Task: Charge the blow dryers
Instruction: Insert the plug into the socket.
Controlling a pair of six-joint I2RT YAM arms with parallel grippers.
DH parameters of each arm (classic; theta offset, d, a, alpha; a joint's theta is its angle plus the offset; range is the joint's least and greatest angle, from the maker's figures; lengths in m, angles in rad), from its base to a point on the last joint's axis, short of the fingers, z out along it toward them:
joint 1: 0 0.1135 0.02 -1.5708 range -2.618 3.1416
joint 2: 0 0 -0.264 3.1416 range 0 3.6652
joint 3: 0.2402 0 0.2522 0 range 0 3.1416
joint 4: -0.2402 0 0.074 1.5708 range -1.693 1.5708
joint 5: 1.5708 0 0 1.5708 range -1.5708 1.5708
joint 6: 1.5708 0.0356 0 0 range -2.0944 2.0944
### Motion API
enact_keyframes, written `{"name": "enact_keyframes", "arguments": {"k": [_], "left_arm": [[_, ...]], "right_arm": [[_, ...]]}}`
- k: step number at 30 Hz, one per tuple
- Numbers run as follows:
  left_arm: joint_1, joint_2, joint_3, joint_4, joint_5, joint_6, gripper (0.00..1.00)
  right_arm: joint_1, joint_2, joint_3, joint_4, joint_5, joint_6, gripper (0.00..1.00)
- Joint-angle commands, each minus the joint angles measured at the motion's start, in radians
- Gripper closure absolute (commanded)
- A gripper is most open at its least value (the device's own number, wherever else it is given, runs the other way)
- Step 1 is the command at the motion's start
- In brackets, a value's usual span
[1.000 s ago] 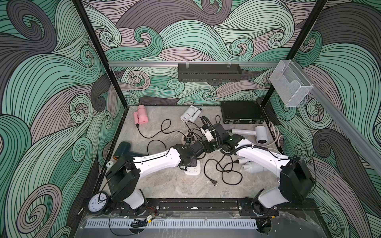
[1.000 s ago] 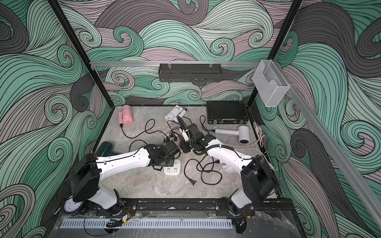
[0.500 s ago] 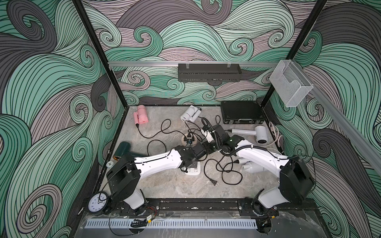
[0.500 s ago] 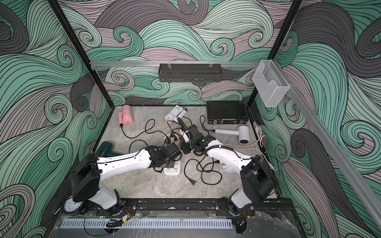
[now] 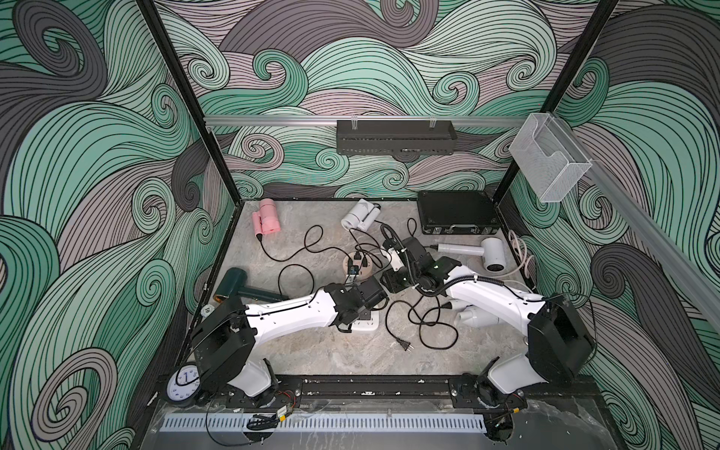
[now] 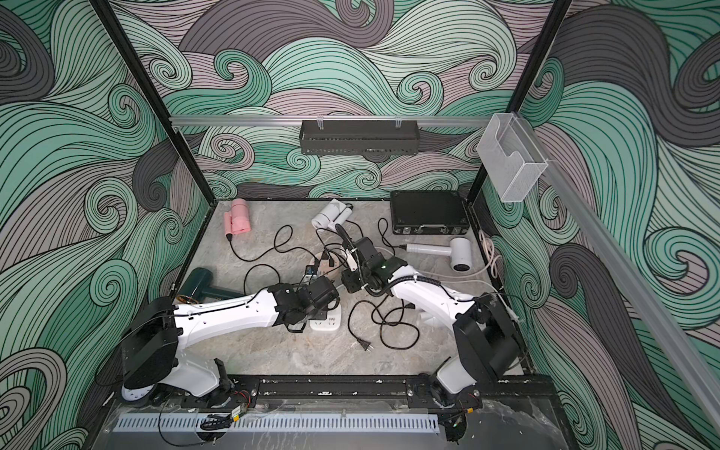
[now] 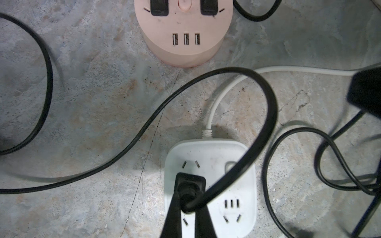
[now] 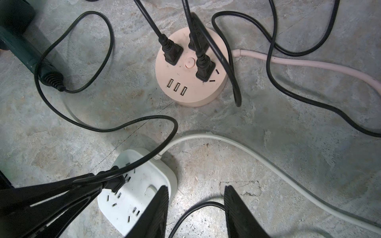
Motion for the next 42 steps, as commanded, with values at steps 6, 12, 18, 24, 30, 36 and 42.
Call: {"name": "enact_keyframes", "arguments": {"k": [6,12,18,24,30,36,42], "left_arm": [[-0.019,0.034,0.011,-0.008,-0.065,0.014,1.00],[-0.041,0.012,-0.014,0.024,-0.096,0.024,1.00],[-0.041,0.036,-0.020,0.079,-0.081,0.049,1.00],[-0.042,0.004,-0.055,0.104,-0.064,0.051,1.00],[-0.042,0.042,-0.019,-0.017,-0.043,0.032,1.00],[-0.044,0.077,-0.008,-0.084,0.006,0.059,1.00],[-0.042,0.118,-0.016,-0.106,0.075,0.089,1.00]], "right_arm": [[0.002,-0.010,-0.015,0.001,0.020,0.007,0.54],[0.002,-0.005,-0.017,0.007,0.022,0.008,0.54],[0.002,0.000,-0.012,0.002,0.023,0.002,0.54],[0.002,-0.004,-0.012,0.000,0.034,-0.001,0.54],[0.002,0.006,-0.006,0.001,0.027,-0.004,0.54],[0.002,0.006,0.006,-0.006,0.030,-0.015,0.54],[0.002,0.000,0.010,-0.018,0.034,-0.023,0.54]]}}
